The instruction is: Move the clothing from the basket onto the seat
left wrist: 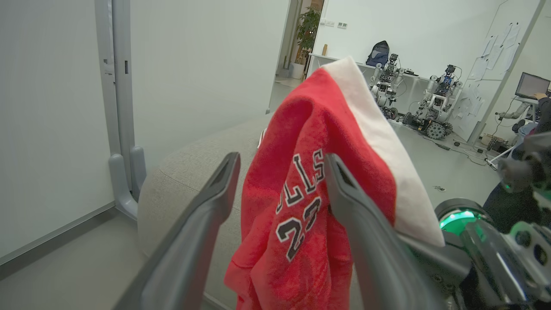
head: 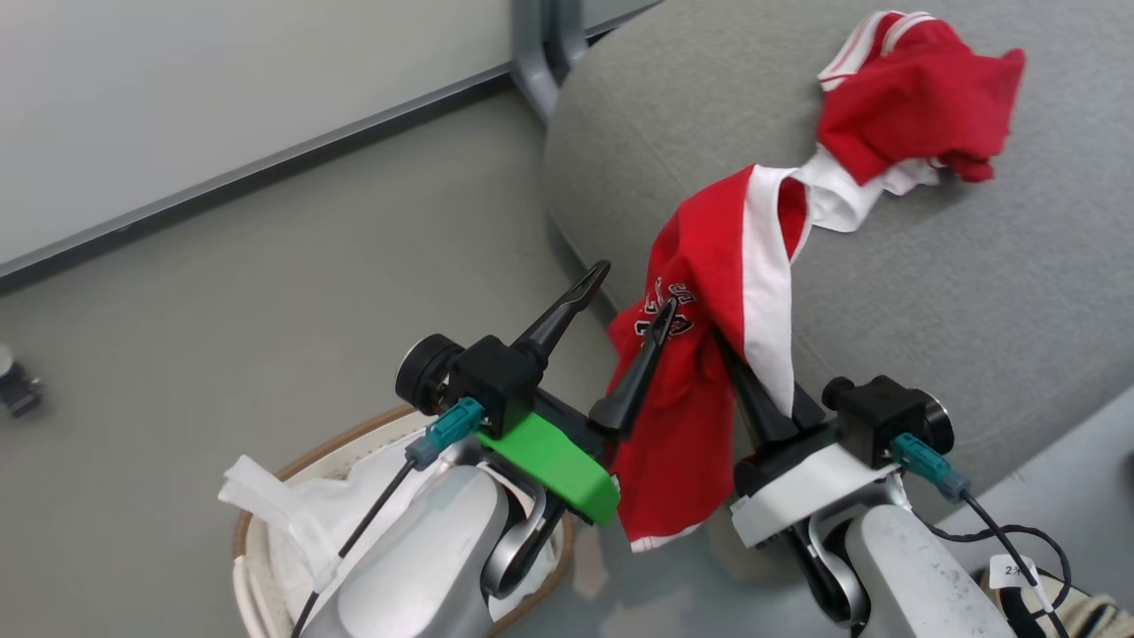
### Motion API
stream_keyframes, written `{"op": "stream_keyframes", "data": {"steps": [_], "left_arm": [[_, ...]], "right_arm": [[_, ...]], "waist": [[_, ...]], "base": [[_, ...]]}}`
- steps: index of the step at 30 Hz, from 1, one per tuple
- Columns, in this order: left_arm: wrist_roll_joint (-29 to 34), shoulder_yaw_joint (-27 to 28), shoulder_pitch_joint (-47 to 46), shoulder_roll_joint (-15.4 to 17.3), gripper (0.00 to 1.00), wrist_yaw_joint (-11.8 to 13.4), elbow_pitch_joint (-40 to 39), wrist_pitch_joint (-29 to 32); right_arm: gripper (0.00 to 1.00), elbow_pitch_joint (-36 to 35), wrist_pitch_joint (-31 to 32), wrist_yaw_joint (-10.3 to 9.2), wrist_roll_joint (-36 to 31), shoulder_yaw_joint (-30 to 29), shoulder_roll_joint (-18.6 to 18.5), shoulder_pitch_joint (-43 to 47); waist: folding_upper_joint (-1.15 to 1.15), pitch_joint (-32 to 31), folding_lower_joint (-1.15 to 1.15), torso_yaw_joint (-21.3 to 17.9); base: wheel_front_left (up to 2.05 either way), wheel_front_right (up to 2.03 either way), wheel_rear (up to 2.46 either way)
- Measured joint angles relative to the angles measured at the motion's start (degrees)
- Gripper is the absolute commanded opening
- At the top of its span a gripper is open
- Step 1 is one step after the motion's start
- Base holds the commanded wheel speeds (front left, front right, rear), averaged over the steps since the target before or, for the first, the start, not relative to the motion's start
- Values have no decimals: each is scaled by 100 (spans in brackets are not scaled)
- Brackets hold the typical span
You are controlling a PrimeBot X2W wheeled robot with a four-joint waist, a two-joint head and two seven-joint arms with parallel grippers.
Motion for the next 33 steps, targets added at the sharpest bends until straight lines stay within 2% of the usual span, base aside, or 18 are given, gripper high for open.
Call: {"op": "stream_keyframes", "data": {"steps": [8,13,17,26,33], "left_arm": [[23,19,66,53,100,-1,70,0],[33,24,65,76,100,-1,91,0],[40,-1,55,163,100,-1,169,1],[56,-44,-91,371,100,-1,322,1],[100,-56,-253,536,100,-1,420,1]], "right_arm": [[0,-7,0,0,-109,-190,-3,-12],[0,4,0,0,-225,-271,-185,-273],[0,7,0,0,-298,-397,-617,-839],[0,305,0,0,-505,-615,-1922,-2652],[0,859,-1,0,-724,-850,-2581,-3908]], "waist": [[0,105,0,-565],[0,242,0,-699],[0,391,0,-700],[0,830,0,-550],[0,1246,0,-375]], "base": [[0,0,0],[0,0,0],[0,0,0],[0,0,0],[0,0,0]]}}
